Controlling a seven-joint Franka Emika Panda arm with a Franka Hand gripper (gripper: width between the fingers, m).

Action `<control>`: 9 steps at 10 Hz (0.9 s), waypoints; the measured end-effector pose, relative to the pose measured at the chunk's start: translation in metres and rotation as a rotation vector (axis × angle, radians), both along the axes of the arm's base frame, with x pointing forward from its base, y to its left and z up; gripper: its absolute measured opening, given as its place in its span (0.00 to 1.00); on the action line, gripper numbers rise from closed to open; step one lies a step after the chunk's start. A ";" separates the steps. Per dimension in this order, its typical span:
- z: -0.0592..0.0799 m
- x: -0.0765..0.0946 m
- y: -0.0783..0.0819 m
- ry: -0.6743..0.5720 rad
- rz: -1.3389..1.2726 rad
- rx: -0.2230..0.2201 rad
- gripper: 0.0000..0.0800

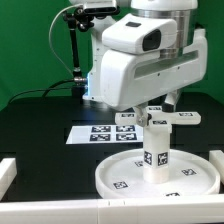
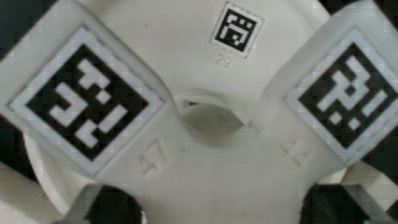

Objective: Assemble round table

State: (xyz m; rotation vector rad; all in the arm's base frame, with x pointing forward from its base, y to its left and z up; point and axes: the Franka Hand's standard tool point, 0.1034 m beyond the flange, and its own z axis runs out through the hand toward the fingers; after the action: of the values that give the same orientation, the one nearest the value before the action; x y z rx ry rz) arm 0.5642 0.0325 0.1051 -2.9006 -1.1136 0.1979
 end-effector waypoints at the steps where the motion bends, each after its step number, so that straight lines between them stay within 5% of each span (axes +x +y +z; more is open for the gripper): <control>1: 0.000 0.000 0.000 0.001 -0.027 -0.003 0.55; 5: 0.000 0.000 0.000 -0.002 -0.121 -0.013 0.55; 9: 0.001 -0.001 0.008 -0.016 -0.787 -0.078 0.55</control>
Offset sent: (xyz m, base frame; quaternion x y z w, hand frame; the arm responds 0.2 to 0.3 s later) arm 0.0000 0.0000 0.0000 0.0000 0.0000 0.0000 1.0000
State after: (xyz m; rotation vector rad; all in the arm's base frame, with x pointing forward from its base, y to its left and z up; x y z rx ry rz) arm 0.5630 0.0404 0.1058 -3.1362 0.0926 0.1874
